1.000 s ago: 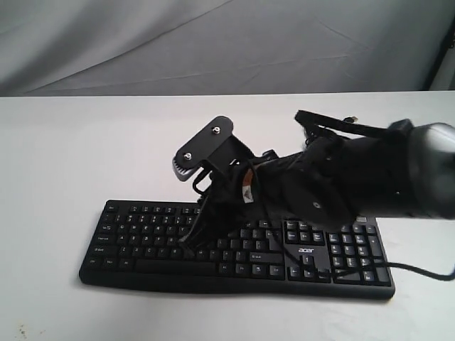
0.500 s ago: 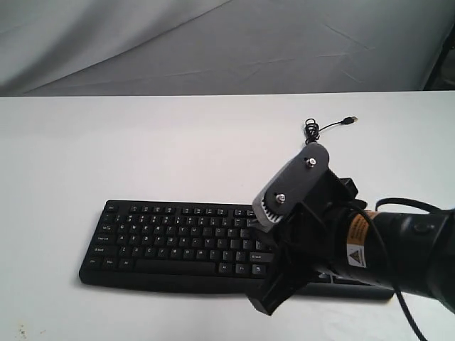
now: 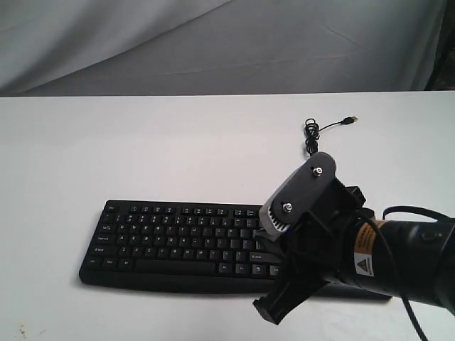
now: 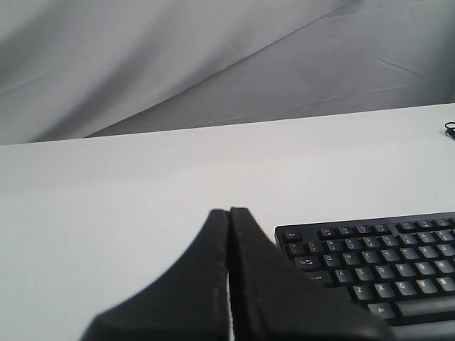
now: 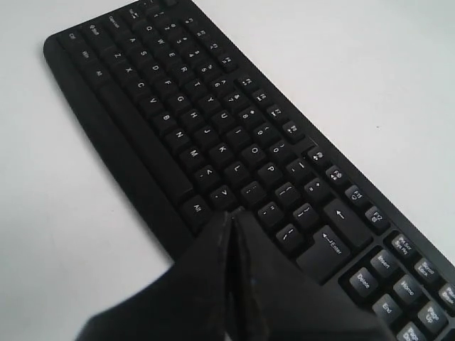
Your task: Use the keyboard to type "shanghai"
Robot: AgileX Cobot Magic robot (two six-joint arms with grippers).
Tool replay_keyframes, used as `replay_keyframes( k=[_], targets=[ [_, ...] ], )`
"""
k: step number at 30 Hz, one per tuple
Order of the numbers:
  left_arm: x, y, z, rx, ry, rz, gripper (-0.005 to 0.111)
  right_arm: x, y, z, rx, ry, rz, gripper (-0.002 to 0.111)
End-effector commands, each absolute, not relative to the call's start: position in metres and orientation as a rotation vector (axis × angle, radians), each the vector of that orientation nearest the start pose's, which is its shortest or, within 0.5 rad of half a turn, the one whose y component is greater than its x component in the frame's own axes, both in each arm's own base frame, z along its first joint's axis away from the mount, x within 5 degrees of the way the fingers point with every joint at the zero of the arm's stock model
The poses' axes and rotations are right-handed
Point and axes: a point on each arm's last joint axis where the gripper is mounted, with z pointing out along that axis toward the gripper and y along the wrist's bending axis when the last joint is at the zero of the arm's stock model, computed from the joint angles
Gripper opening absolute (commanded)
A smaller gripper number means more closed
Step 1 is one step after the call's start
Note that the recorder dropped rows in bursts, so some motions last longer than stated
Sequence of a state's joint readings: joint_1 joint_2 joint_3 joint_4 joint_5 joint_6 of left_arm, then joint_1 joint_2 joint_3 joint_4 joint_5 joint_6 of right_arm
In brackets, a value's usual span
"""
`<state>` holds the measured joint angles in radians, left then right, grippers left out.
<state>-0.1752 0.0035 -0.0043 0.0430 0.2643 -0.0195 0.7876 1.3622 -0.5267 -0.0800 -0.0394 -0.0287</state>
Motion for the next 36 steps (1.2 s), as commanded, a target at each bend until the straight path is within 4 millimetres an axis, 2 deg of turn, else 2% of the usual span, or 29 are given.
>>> replay_keyframes(
  k=[1, 7, 16, 20, 26, 33, 36],
  targets=[
    [0.054, -0.009, 0.19, 0.165, 1.736, -0.107, 0.0, 0.172, 0.174, 0.195, -1.004, 2.065, 0.359, 0.0],
    [0.054, -0.009, 0.19, 0.165, 1.736, -0.107, 0.0, 0.159, 0.164, 0.201, -1.0, 2.035, 0.372, 0.0],
    [0.054, -0.009, 0.19, 0.165, 1.736, -0.107, 0.0, 0.115, 0.119, 0.215, -0.926, 1.889, 0.419, 0.0],
    [0.054, -0.009, 0.19, 0.165, 1.736, -0.107, 0.0, 0.1, 0.088, 0.222, -0.774, 1.737, 0.425, 0.0],
    [0.054, -0.009, 0.19, 0.165, 1.736, -0.107, 0.0, 0.08, 0.046, 0.219, -0.52, 1.588, 0.316, 0.0],
    [0.054, -0.009, 0.19, 0.165, 1.736, -0.107, 0.0, 0.056, 0.029, 0.22, -0.418, 1.378, 0.291, 0.0],
    [0.054, -0.009, 0.19, 0.165, 1.736, -0.107, 0.0, 0.05, 0.025, 0.217, -0.422, 1.391, 0.276, 0.0]
  ],
)
